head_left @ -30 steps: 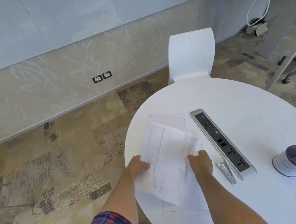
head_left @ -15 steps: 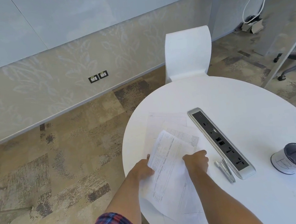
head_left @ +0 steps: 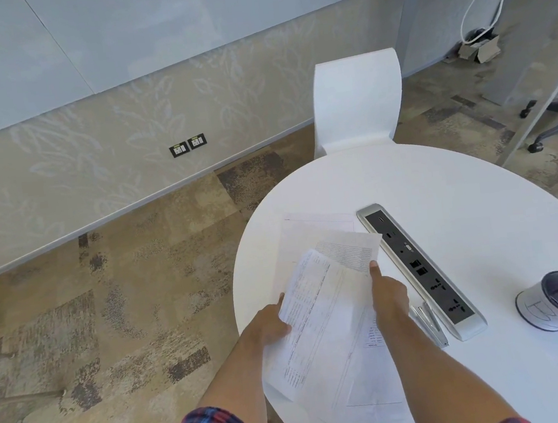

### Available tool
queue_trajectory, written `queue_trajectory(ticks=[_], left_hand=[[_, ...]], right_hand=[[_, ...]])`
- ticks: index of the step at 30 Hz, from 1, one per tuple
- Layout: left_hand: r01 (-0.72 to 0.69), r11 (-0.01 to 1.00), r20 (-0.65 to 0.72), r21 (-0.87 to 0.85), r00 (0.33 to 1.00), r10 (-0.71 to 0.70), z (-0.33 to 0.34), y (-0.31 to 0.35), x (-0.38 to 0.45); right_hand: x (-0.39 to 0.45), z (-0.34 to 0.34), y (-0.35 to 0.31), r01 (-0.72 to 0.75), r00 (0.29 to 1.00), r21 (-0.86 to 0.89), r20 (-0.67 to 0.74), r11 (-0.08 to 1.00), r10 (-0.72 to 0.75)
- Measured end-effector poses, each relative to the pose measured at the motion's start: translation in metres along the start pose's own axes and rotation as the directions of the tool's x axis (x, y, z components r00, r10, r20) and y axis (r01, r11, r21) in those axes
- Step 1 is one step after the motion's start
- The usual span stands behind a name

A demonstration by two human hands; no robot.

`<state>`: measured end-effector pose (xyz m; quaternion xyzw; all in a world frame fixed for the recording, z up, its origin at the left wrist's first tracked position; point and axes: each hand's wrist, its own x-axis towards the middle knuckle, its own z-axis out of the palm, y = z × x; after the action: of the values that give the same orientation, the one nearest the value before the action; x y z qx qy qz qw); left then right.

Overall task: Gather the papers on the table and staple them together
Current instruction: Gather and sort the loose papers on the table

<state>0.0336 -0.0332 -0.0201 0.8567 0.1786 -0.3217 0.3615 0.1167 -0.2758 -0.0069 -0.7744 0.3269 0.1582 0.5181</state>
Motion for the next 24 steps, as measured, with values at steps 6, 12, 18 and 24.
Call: queue_trajectory(ticks=[6,12,18,24], left_hand=[[0.001,1.000,0.006,-0.010,1.000,-0.001,0.001,-0.002,0.000],[-0.029,0.963,-0.039,-0.270,0.999,0.019,-0.008,0.001,-0.003],[-0.069,0.877,-0.190,-0.475,0.981,-0.026,-0.030,0.013,-0.011],[-0.198,0.694,-0.290,-0.692,0.957,-0.016,-0.048,0.026,-0.025]], right_hand=[[0.012,-0.014,-0.012,0.133,0.990,-0.094,0.062,0.987,-0.127],[0.003,-0.025,-0.036,0.268,0.958,-0.073,-0.087,0.961,-0.274],[-0.014,-0.042,-0.061,0.539,0.833,0.143,-0.232,0.830,-0.501],[-0.033,-0.046,-0.059,0.797,0.582,0.246,-0.068,0.551,-0.811]])
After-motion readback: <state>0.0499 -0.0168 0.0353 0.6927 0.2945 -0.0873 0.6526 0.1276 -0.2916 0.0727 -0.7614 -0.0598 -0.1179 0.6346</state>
